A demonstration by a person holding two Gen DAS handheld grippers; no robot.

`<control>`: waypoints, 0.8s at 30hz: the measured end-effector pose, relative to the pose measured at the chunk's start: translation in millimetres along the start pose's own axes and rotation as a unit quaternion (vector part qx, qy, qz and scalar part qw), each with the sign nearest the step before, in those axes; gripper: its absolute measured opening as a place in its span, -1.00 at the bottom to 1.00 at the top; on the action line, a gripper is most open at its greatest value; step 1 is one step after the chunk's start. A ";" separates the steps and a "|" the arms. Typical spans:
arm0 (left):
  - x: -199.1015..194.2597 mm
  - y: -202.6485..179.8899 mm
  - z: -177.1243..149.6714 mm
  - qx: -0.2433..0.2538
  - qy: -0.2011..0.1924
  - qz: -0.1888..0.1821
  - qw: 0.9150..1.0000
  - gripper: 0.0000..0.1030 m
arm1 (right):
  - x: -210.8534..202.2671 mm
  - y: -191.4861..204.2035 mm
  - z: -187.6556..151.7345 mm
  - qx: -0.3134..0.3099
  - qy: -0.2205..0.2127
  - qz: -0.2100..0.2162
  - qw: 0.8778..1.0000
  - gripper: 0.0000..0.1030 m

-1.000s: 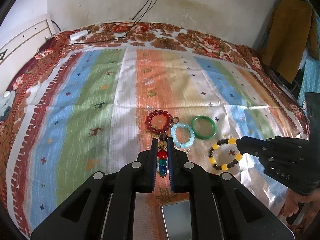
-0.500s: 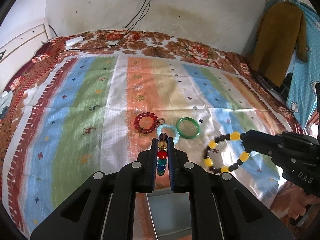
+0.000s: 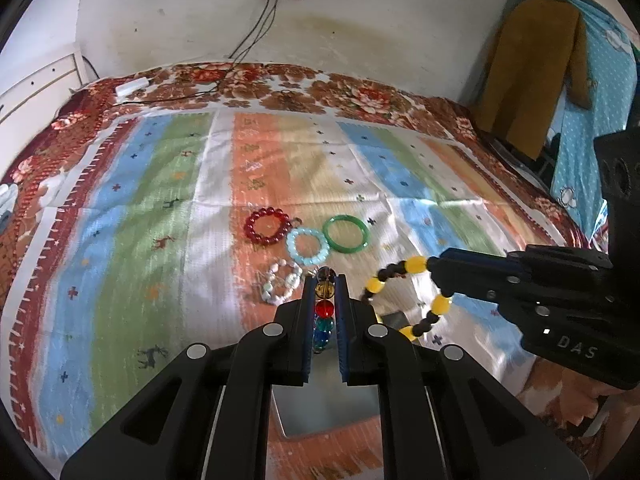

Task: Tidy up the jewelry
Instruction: 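Open left tool over the tin while right tool releases its bracelet into tin, then move left tool to the white pearl bracelet and close on it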

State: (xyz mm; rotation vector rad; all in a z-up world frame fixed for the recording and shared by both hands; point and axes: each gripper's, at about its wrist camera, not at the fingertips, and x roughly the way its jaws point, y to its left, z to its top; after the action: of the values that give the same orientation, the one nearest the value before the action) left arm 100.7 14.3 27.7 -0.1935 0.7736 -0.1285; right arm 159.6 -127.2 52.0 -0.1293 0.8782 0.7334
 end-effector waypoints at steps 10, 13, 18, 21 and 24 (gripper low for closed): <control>3.2 -7.0 -18.5 0.004 0.025 -0.012 1.000 -0.82 | 5.9 3.8 -27.4 0.010 0.029 0.020 0.999 -0.80; 5.0 -5.1 -19.0 -0.001 0.026 -0.004 1.000 -0.72 | 14.6 -3.7 -30.8 0.026 0.045 0.018 0.998 -0.79; 6.7 7.4 -16.7 -0.017 0.023 0.012 1.000 -0.43 | 18.9 -15.6 -30.2 0.030 0.047 -0.020 0.998 -0.31; 10.7 12.9 -13.3 -0.019 0.025 0.023 0.999 -0.23 | 21.2 -25.5 -28.2 0.038 0.047 -0.032 0.998 -0.23; 19.2 22.0 -8.2 -0.029 0.038 0.028 0.998 -0.18 | 24.4 -33.7 -23.8 0.048 0.047 -0.030 0.997 -0.16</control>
State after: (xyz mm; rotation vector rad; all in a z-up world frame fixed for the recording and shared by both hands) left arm 109.5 31.1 4.1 -0.2234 0.8574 -0.0608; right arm 175.4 -148.9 12.3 -0.1043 0.9945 0.6315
